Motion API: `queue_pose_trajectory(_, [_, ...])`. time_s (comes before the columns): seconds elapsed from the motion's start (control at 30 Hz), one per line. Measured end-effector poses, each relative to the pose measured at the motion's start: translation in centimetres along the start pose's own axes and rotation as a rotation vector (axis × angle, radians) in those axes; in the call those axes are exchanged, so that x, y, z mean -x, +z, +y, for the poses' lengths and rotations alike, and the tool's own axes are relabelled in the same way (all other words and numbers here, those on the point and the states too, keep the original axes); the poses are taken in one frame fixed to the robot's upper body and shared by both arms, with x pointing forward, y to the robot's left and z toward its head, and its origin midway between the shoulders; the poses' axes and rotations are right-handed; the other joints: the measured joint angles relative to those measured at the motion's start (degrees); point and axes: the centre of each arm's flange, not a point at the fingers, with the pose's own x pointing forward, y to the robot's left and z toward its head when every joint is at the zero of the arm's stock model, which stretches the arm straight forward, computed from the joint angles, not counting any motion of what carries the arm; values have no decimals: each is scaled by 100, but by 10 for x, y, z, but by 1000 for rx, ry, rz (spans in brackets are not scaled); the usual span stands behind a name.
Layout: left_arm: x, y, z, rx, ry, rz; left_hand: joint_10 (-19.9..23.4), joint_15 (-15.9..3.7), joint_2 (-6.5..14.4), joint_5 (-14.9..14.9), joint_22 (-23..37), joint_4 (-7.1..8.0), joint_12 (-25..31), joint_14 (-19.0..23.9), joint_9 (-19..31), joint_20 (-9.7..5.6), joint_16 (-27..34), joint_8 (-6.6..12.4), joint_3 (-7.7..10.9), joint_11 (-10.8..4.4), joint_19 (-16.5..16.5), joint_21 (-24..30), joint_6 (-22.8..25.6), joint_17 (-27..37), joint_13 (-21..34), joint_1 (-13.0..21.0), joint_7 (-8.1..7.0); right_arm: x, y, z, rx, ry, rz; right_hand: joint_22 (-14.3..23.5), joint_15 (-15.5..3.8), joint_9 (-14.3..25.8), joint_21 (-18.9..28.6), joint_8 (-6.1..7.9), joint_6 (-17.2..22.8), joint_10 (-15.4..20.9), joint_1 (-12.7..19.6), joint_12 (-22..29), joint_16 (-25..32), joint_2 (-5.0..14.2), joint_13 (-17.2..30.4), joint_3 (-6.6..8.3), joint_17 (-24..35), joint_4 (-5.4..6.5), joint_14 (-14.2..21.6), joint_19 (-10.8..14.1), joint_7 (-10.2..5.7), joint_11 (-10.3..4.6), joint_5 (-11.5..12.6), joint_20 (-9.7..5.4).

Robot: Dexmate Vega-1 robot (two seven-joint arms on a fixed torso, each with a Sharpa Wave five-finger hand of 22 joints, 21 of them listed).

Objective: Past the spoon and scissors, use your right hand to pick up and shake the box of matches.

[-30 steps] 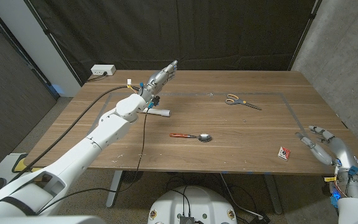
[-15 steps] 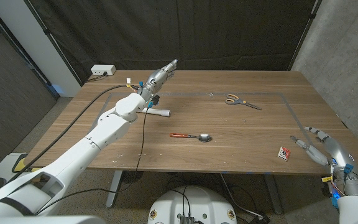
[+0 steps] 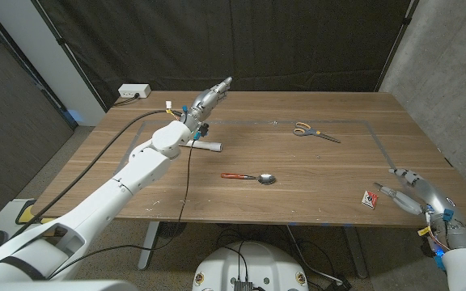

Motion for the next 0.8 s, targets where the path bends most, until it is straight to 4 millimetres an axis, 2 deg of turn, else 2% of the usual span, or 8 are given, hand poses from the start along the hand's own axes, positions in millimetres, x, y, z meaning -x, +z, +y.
queue_pose_trajectory(0.27, [-4,2,-3,0,5,-8,0,-31,24,0,0,0,0,30,0,0,0,0,0,0,0,0,0,0,0,25,0,-3,0,4,20,35,9,0,51,0,-23,-40,-50,-100,54,0,0,-9,0,0,0,0,-71,-50,-50,-16,0,32])
queue_pose_trajectory(0.33, [-5,2,-3,1,5,-8,0,-30,24,0,0,0,0,30,0,0,0,0,0,0,0,0,0,-1,0,26,0,-2,-1,5,23,38,15,0,51,-1,-23,-40,-50,-100,84,0,0,21,-1,0,0,0,-71,-50,-50,-17,0,32])
queue_pose_trajectory(0.4, [-6,3,-4,0,5,-12,0,-30,24,-39,0,0,0,30,0,0,0,0,0,0,0,0,0,-1,0,26,0,-4,-1,7,29,48,18,0,11,0,-23,-40,-50,0,138,74,51,-26,-1,0,0,0,-7,-50,-50,-33,-1,32])
queue_pose_trajectory(0.57, [-9,4,-5,-2,1,-14,31,-30,23,-40,0,0,0,30,29,0,0,0,0,-30,0,0,0,-1,0,26,0,-5,-2,11,37,66,27,1,-95,0,10,-40,-92,441,212,277,114,-46,-17,0,1,0,241,58,-91,-171,-1,-9])
queue_pose_trajectory(0.67, [-10,4,-5,-3,0,-15,31,-30,23,-40,0,0,0,30,29,0,0,0,0,-31,0,0,0,-1,0,25,0,-6,-4,13,41,72,38,1,-123,-1,45,-40,-92,541,212,289,114,-46,-17,-1,1,0,268,89,-91,-268,-4,-39])
queue_pose_trajectory(0.7, [-11,5,-6,-4,-3,-15,31,-30,23,-40,0,0,0,30,29,0,0,0,0,-30,1,0,0,-1,0,25,0,-7,-4,15,45,80,40,1,-137,-1,45,-40,-92,566,223,289,114,-35,-16,-1,1,1,282,90,-91,-321,-4,-41])
queue_pose_trajectory(0.8, [-12,5,-6,-4,-5,-16,30,-30,23,-40,0,0,0,30,29,0,0,0,0,-30,0,0,0,-1,0,25,0,-8,-5,18,49,87,46,13,-228,-1,45,-17,-49,669,295,343,114,-54,-16,-18,1,17,374,98,-133,-633,-4,-49])
